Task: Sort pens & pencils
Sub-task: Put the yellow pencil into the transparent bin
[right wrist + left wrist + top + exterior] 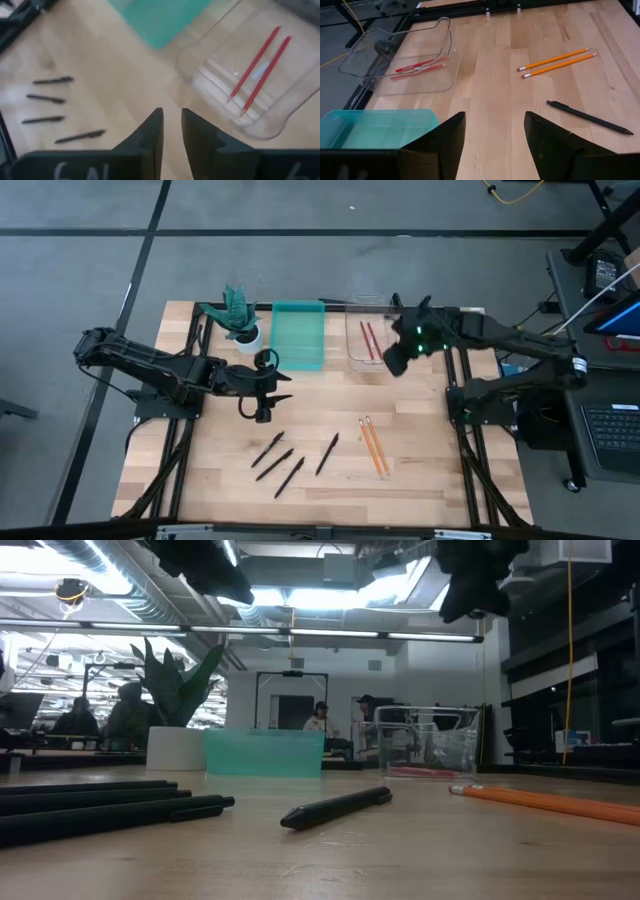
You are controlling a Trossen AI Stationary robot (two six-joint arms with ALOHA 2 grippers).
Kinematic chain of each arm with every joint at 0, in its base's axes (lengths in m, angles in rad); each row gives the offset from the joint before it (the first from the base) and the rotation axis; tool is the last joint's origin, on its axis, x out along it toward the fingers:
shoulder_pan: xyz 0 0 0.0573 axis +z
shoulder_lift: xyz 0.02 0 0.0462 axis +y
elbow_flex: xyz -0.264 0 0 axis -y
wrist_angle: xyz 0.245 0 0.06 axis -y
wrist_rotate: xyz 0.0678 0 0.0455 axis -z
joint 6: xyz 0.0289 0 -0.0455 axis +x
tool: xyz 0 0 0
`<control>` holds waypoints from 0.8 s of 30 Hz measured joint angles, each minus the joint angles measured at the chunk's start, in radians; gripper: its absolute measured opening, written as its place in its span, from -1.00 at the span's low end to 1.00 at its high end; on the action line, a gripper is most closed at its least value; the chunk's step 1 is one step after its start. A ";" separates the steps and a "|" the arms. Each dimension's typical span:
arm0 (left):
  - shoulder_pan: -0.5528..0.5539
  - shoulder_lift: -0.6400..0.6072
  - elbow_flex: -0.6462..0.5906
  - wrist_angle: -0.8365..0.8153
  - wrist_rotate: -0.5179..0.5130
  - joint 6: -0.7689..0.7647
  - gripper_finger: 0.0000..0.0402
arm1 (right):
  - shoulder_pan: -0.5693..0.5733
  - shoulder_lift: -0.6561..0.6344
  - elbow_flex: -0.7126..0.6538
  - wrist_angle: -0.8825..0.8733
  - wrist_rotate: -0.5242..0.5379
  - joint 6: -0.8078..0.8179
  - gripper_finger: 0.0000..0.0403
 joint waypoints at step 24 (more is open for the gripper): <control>0.000 0.000 0.000 -0.001 -0.001 -0.001 -0.02 | 0.544 0.029 -0.354 0.345 0.121 0.587 -0.65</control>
